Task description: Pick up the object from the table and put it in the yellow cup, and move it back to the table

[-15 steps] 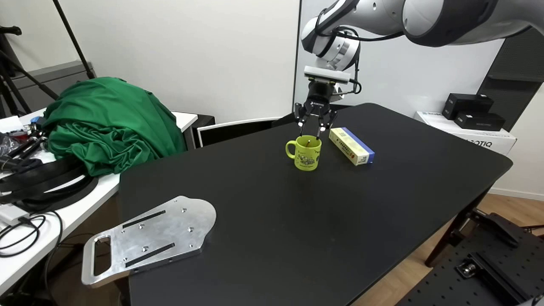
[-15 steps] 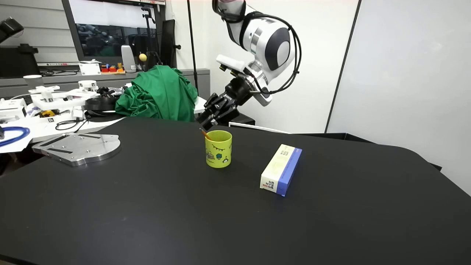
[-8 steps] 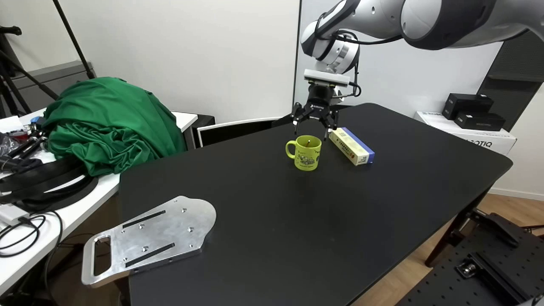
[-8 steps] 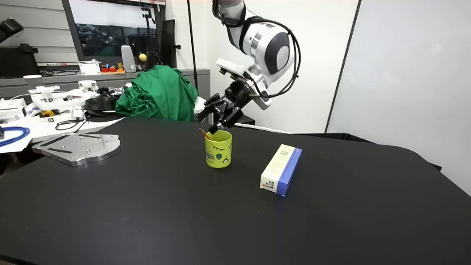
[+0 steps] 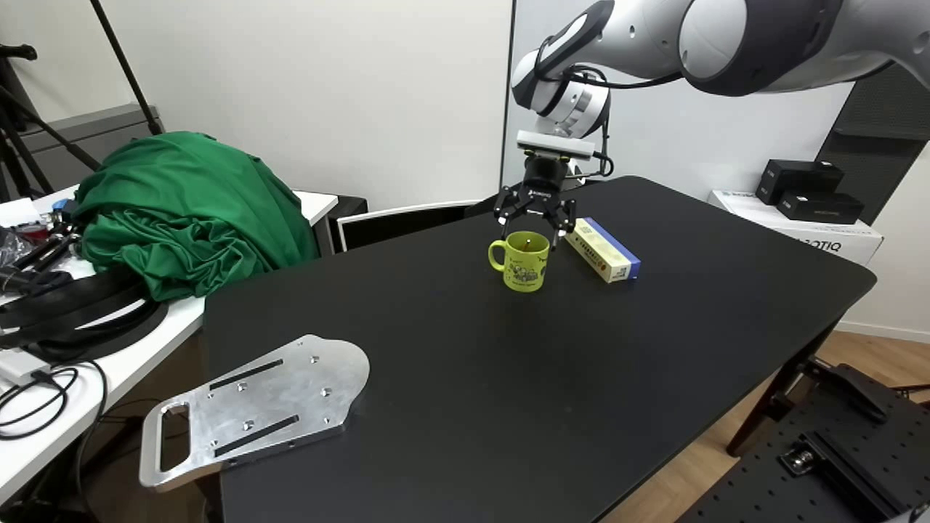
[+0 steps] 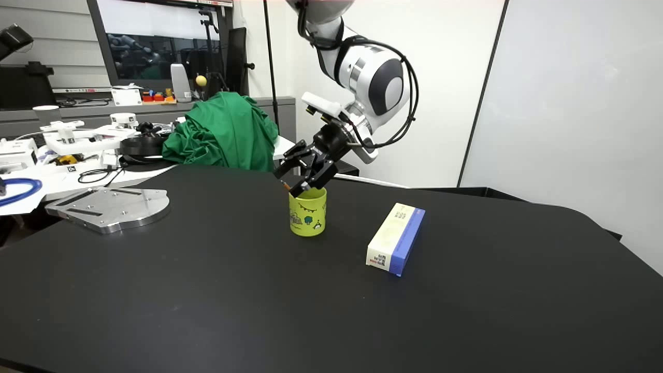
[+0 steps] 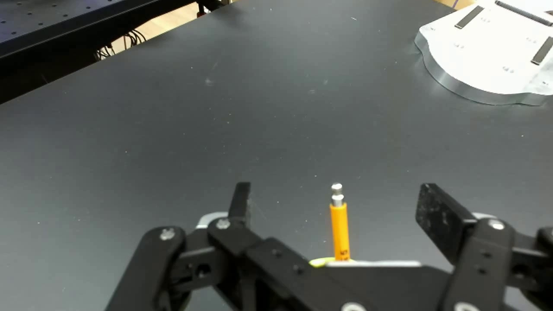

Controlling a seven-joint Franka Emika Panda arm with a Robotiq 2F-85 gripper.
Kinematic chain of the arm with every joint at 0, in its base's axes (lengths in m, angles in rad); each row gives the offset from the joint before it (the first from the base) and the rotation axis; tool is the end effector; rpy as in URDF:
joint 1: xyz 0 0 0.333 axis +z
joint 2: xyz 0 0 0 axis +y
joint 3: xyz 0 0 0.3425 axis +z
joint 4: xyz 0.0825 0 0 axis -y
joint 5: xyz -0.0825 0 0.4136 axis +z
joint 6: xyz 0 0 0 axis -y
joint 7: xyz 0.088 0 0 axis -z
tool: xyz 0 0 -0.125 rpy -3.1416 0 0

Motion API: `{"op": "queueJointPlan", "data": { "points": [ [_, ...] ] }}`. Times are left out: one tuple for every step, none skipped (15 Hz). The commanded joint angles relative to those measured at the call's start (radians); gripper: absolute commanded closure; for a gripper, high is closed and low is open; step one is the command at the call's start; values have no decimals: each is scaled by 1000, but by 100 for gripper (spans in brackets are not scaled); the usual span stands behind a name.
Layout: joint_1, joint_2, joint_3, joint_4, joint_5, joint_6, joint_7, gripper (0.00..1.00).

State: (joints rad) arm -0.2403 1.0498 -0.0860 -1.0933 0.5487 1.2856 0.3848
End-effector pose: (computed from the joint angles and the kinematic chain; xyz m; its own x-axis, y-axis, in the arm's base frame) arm 0.6944 -0.1381 0.1428 0.4330 -0.3820 -0.8164 -0.7336 -0.6756 -0.0730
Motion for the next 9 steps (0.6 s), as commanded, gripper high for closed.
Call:
{"op": "queueJointPlan", "data": {
  "points": [
    [-6, 20, 9, 40, -9, 8, 23, 33],
    [-5, 18, 9, 39, -11, 16, 23, 42],
    [-5, 18, 9, 40, -13, 19, 23, 48],
    [-5, 17, 9, 41, -15, 22, 24, 55],
    [-5, 16, 9, 40, -16, 25, 23, 62],
    [-4, 13, 8, 39, -18, 32, 22, 69],
    [-3, 10, 8, 38, -20, 36, 23, 76],
    [-2, 5, 8, 36, -22, 40, 21, 82],
    [-2, 2, 8, 35, -23, 42, 21, 89]
  ]
}}
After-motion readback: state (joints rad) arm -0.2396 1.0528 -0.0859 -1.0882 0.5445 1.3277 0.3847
